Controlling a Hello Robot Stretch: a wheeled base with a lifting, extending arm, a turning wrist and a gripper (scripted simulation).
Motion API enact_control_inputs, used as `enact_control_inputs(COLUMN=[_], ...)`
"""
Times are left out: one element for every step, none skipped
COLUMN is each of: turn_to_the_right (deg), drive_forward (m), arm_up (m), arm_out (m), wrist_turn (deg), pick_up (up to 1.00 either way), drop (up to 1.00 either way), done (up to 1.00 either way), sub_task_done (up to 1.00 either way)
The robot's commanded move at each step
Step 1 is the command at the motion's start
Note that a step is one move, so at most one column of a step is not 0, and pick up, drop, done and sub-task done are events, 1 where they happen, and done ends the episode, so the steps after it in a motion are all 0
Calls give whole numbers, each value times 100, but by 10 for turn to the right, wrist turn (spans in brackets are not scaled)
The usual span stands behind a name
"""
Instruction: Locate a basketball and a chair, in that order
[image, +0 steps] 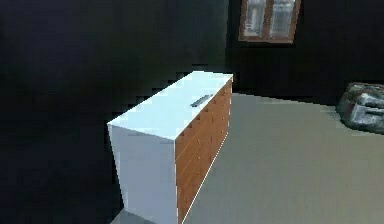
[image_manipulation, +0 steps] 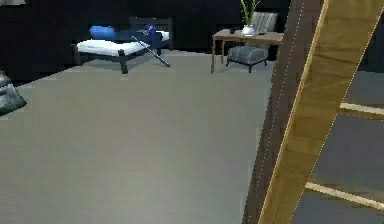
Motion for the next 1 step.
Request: enact_control_inputs(turn_to_the_right=[180], drive_forward=[0], arm_up=[0], arm_out=[0], wrist_turn=[0], pick_up=[0], drop=[0], done=[0], sub_task_done=[0])
